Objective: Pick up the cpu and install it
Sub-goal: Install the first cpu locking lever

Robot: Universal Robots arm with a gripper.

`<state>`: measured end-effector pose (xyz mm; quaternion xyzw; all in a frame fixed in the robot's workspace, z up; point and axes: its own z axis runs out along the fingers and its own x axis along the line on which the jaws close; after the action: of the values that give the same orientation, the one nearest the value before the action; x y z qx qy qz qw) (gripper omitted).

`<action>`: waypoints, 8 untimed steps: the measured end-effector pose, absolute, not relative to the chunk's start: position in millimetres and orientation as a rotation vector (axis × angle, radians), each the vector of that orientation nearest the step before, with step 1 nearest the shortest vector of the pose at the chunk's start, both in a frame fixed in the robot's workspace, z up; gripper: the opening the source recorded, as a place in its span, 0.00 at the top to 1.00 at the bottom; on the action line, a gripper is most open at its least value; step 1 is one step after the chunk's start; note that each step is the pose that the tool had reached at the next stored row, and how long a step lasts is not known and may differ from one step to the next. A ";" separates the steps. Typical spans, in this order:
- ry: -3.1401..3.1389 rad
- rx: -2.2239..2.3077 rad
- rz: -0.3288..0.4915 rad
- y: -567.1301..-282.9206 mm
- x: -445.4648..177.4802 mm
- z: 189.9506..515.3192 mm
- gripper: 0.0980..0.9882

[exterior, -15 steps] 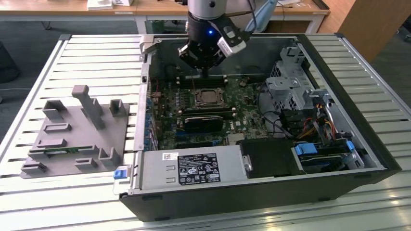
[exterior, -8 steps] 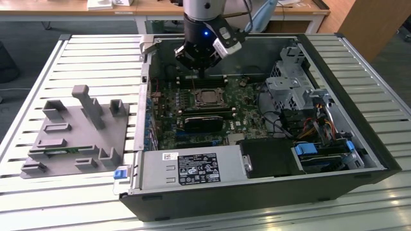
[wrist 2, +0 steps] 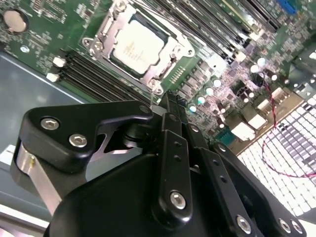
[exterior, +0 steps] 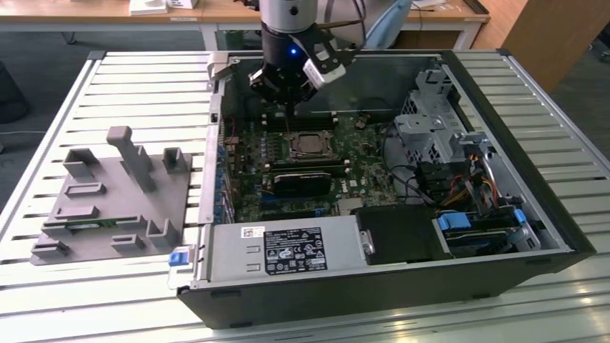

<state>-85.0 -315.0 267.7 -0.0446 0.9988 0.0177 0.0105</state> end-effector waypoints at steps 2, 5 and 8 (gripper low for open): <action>3.117 -0.139 0.056 -314.7 -88.2 266.3 0.99; 3.117 -0.139 0.056 -314.0 -91.9 264.7 0.99; 3.117 -0.138 0.056 -313.1 -95.8 263.6 0.99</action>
<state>-95.8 -313.1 263.6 -0.0444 0.9988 0.0178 0.0106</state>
